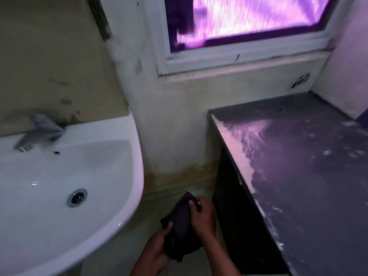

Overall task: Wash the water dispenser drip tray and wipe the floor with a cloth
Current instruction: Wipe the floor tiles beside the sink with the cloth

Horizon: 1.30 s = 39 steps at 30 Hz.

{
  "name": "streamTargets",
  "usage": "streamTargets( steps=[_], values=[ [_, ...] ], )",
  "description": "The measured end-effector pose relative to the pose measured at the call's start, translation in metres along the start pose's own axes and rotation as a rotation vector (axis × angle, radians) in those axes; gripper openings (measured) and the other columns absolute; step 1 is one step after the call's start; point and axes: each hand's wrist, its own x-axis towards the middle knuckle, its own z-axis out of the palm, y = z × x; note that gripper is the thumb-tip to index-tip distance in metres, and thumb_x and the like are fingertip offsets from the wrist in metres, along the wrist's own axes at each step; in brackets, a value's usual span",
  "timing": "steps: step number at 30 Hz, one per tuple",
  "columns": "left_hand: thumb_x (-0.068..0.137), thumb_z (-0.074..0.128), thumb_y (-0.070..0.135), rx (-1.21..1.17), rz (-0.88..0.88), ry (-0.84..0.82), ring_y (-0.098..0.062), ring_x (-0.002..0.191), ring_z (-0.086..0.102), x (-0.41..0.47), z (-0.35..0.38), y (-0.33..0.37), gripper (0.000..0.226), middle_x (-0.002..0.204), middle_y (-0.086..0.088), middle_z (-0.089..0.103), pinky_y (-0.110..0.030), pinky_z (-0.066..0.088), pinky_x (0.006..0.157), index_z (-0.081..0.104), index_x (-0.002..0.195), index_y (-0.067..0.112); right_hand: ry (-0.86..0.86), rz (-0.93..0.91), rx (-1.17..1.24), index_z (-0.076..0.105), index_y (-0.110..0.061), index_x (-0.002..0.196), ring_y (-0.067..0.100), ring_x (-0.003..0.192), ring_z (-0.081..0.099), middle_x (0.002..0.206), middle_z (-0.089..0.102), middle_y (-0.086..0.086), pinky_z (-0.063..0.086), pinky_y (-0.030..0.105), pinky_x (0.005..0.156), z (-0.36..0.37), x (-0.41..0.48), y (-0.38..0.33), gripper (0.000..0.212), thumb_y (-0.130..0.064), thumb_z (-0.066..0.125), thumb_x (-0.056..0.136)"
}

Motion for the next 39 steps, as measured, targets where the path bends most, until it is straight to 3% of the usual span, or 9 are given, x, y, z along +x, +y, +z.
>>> streamTargets(
  steps=[3,6,11,16,19,25,29,34,39],
  values=[
    [0.097,0.051,0.020,-0.133,-0.029,-0.087,-0.042,0.111,0.059,-0.072,0.045,0.019,0.042,0.123,-0.033,0.060,-0.054,0.044,0.099,0.055,0.129,-0.006,0.041,0.049,0.106,0.058,-0.020,0.080,0.022,0.081,0.063,0.082,0.067,-0.001,0.044,0.031,0.069,-0.035,-0.022,-0.079,0.013,-0.025,0.061,0.092],
    [0.090,0.055,0.019,-0.105,0.038,-0.129,-0.042,0.105,0.064,-0.140,0.092,0.046,0.050,0.128,-0.032,0.057,-0.052,0.053,0.090,0.051,0.132,-0.006,0.018,0.111,0.076,0.066,-0.014,0.094,0.022,0.088,0.061,0.095,0.069,0.006,0.038,0.025,0.070,-0.094,-0.031,-0.156,0.013,-0.026,0.061,0.092],
    [0.088,0.056,-0.002,0.078,0.313,-0.149,-0.035,0.088,0.070,-0.231,0.169,0.091,0.041,0.119,-0.027,0.065,-0.041,0.059,0.066,0.053,0.129,0.001,-0.212,0.117,0.071,0.068,-0.019,0.102,0.022,0.096,0.062,0.098,0.069,0.003,0.048,0.025,0.078,-0.194,-0.032,-0.240,0.013,-0.022,0.066,0.089],
    [0.086,0.060,-0.007,0.123,0.410,-0.181,-0.041,0.096,0.067,-0.281,0.228,0.110,0.037,0.114,-0.025,0.068,-0.045,0.059,0.077,0.057,0.120,0.005,-0.471,0.030,0.175,0.049,-0.014,0.132,0.024,0.111,0.062,0.121,0.062,0.007,0.054,0.033,0.093,-0.274,-0.055,-0.286,0.042,-0.006,0.062,0.093],
    [0.079,0.062,-0.015,0.223,0.442,-0.176,-0.039,0.093,0.068,-0.294,0.250,0.108,0.042,0.111,-0.027,0.068,-0.046,0.059,0.078,0.057,0.117,0.001,-0.475,0.050,0.177,0.047,-0.019,0.134,0.021,0.100,0.066,0.118,0.065,0.008,0.058,0.022,0.069,-0.301,-0.064,-0.289,0.048,-0.003,0.063,0.091],
    [0.076,0.059,-0.023,0.499,0.486,-0.187,-0.026,0.085,0.070,-0.276,0.289,0.097,0.046,0.099,-0.013,0.072,-0.036,0.058,0.076,0.057,0.115,0.000,-0.352,0.154,0.170,0.053,-0.025,0.133,0.018,0.097,0.071,0.117,0.067,0.005,0.058,0.026,0.072,-0.343,-0.058,-0.276,0.052,-0.003,0.064,0.088],
    [0.077,0.060,-0.023,0.602,0.443,-0.264,-0.015,0.071,0.070,-0.263,0.328,0.088,0.045,0.093,-0.010,0.070,-0.023,0.054,0.058,0.057,0.112,0.004,-0.262,0.172,0.167,0.054,-0.025,0.133,0.012,0.095,0.069,0.116,0.067,0.000,0.055,0.020,0.071,-0.375,-0.044,-0.263,0.053,0.003,0.059,0.088],
    [0.076,0.065,-0.016,0.711,0.306,-0.296,-0.016,0.043,0.057,-0.241,0.366,0.074,0.058,0.101,-0.017,0.066,-0.027,0.047,0.042,0.053,0.122,0.017,-0.171,0.244,0.241,0.054,-0.015,0.134,0.010,0.083,0.067,0.111,0.068,-0.001,0.053,0.019,0.062,-0.413,-0.015,-0.230,0.052,0.010,0.057,0.089],
    [0.076,0.062,-0.012,0.689,0.262,-0.200,-0.018,0.052,0.060,-0.205,0.418,0.047,0.063,0.108,-0.017,0.068,-0.031,0.052,0.051,0.055,0.128,0.023,-0.145,0.315,0.206,0.057,-0.020,0.133,0.015,0.071,0.062,0.114,0.068,0.008,0.050,0.024,0.056,-0.447,0.038,-0.198,0.052,0.005,0.059,0.088]
  ],
)
